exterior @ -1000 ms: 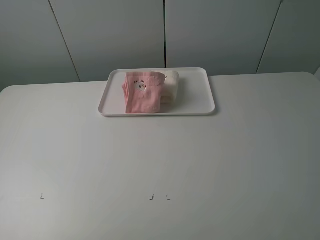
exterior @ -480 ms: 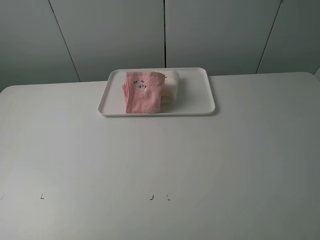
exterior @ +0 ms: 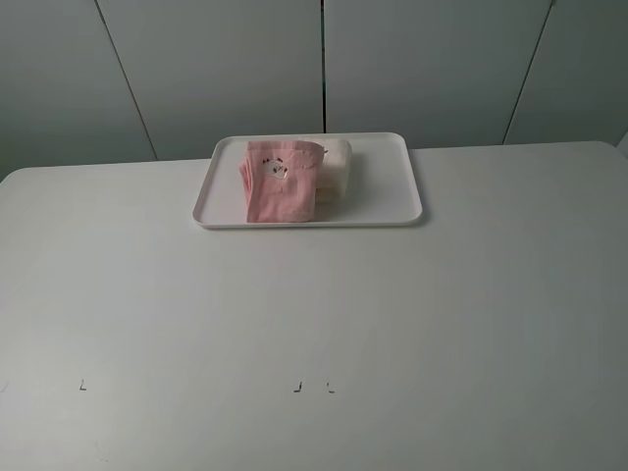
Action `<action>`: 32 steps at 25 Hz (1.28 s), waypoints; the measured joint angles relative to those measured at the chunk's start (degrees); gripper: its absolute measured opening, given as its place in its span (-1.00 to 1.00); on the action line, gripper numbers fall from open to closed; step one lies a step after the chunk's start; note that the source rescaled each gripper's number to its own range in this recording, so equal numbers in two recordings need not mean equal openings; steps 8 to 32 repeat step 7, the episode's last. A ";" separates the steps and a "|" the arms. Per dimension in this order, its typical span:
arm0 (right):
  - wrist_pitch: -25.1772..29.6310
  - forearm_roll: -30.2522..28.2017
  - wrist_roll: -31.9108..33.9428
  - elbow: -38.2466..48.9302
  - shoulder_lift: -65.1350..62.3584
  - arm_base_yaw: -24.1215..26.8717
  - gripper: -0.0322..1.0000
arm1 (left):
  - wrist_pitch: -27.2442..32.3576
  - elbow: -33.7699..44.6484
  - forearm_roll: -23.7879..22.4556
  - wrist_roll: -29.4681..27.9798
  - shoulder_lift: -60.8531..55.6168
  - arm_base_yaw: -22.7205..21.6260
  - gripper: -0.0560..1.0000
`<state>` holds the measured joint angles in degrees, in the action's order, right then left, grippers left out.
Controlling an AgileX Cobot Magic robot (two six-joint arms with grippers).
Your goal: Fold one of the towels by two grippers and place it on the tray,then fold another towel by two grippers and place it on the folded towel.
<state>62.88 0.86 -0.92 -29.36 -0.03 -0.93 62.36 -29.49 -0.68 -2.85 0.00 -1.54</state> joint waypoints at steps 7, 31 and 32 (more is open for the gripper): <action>0.00 0.00 0.00 0.00 0.00 0.00 1.00 | 0.00 0.00 0.00 0.00 0.00 0.00 0.98; 0.00 0.00 0.00 0.00 0.00 0.00 1.00 | 0.00 0.00 0.00 0.00 0.00 0.00 0.98; 0.00 0.00 0.00 0.00 0.00 0.00 1.00 | 0.00 0.00 0.00 0.00 0.00 0.00 0.98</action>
